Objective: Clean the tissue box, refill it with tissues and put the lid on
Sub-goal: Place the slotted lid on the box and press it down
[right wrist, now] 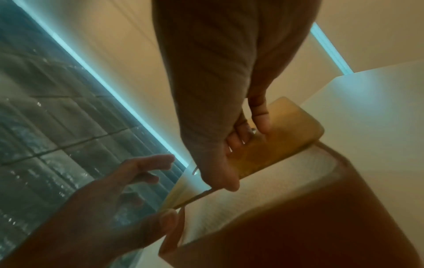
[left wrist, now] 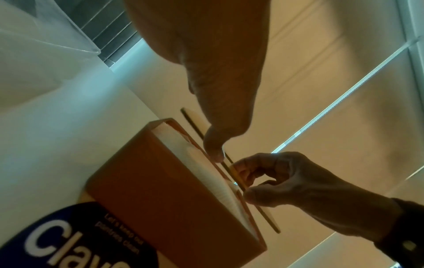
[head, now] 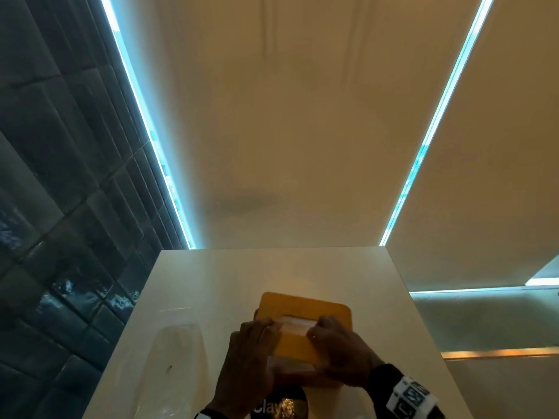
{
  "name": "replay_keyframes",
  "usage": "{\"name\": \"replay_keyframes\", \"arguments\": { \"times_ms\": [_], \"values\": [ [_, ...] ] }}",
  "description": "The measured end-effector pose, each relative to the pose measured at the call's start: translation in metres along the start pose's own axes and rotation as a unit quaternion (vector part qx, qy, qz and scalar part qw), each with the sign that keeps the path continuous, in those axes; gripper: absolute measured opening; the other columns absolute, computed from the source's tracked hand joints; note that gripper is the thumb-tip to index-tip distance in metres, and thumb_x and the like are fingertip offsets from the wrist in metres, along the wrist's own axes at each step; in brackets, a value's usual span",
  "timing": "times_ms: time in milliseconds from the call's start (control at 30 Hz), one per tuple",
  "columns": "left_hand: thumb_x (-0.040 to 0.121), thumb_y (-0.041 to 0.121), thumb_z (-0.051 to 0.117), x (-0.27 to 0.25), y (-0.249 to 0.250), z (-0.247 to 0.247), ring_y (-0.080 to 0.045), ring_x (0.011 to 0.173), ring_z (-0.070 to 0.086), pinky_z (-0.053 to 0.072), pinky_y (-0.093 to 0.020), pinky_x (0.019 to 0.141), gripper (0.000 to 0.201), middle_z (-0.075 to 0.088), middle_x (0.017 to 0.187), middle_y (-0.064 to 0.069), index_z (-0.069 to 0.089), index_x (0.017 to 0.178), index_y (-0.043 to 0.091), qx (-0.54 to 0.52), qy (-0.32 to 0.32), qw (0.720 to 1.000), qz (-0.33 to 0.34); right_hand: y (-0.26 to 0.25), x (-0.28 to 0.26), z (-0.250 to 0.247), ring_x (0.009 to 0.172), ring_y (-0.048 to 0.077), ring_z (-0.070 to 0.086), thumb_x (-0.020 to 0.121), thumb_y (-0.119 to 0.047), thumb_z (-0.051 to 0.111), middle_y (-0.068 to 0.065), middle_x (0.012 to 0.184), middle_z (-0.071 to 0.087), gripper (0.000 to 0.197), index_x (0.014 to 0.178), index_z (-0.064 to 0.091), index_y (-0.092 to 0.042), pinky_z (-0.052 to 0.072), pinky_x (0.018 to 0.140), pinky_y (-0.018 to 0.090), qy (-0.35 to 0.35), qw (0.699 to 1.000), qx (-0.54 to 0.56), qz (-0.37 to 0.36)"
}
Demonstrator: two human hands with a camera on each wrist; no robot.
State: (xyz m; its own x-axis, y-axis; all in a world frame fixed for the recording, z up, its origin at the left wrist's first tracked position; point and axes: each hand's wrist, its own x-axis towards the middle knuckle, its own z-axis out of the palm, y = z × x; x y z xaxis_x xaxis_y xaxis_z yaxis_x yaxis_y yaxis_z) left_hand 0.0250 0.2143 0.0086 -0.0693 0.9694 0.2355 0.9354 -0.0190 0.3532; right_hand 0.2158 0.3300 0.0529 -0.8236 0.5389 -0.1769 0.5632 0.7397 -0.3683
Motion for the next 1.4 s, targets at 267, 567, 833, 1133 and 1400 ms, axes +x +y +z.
{"name": "replay_keyframes", "arguments": {
  "times_ms": [267, 567, 833, 1133, 1400],
  "values": [
    [0.083, 0.049, 0.053, 0.007, -0.016, -0.005, -0.02, 0.128, 0.035, 0.029, -0.04, 0.104, 0.055, 0.045, 0.14, 0.006, 0.038, 0.133, 0.032, 0.087, -0.201, 0.975, 0.029, -0.007, 0.007, 0.015, 0.104, 0.019, 0.044, 0.085, -0.047, 0.062, 0.003, 0.119, 0.05, 0.039, 0.108, 0.057, -0.016, 0.045, 0.086, 0.032, -0.044, 0.999, -0.019, -0.025],
    [0.08, 0.045, 0.062, 0.021, -0.014, -0.001, -0.023, 0.124, 0.038, 0.033, -0.041, 0.102, 0.058, 0.049, 0.135, 0.001, 0.043, 0.132, 0.028, 0.088, -0.241, 0.965, 0.048, -0.004, 0.002, 0.012, 0.108, 0.019, 0.042, 0.087, -0.049, 0.056, 0.003, 0.122, 0.048, 0.044, 0.116, 0.055, -0.016, 0.041, 0.083, 0.03, -0.052, 0.999, -0.01, -0.006],
    [0.082, 0.045, 0.06, 0.022, -0.014, 0.0, -0.021, 0.124, 0.04, 0.034, -0.038, 0.101, 0.054, 0.049, 0.135, 0.001, 0.043, 0.13, 0.029, 0.079, -0.248, 0.964, 0.059, 0.001, 0.0, 0.015, 0.108, 0.018, 0.043, 0.088, -0.043, 0.058, 0.001, 0.122, 0.046, 0.039, 0.117, 0.054, -0.018, 0.045, 0.087, 0.032, -0.055, 0.998, -0.001, -0.014],
    [0.082, 0.047, 0.059, 0.021, -0.013, -0.001, -0.021, 0.126, 0.037, 0.035, -0.038, 0.104, 0.058, 0.046, 0.137, 0.002, 0.041, 0.135, 0.029, 0.059, -0.24, 0.968, 0.04, 0.012, -0.005, 0.024, 0.11, 0.012, 0.043, 0.089, -0.038, 0.058, -0.004, 0.125, 0.046, 0.034, 0.118, 0.053, -0.021, 0.048, 0.09, 0.031, -0.018, 0.999, 0.02, -0.021],
    [0.08, 0.052, 0.059, 0.018, -0.013, 0.001, -0.019, 0.124, 0.036, 0.035, -0.036, 0.102, 0.059, 0.046, 0.135, 0.003, 0.044, 0.133, 0.029, 0.049, -0.239, 0.969, 0.023, 0.019, -0.004, 0.031, 0.109, 0.009, 0.043, 0.089, -0.032, 0.059, -0.006, 0.124, 0.048, 0.028, 0.116, 0.056, -0.023, 0.045, 0.087, 0.026, 0.0, 0.999, 0.025, -0.042]
  ]
}}
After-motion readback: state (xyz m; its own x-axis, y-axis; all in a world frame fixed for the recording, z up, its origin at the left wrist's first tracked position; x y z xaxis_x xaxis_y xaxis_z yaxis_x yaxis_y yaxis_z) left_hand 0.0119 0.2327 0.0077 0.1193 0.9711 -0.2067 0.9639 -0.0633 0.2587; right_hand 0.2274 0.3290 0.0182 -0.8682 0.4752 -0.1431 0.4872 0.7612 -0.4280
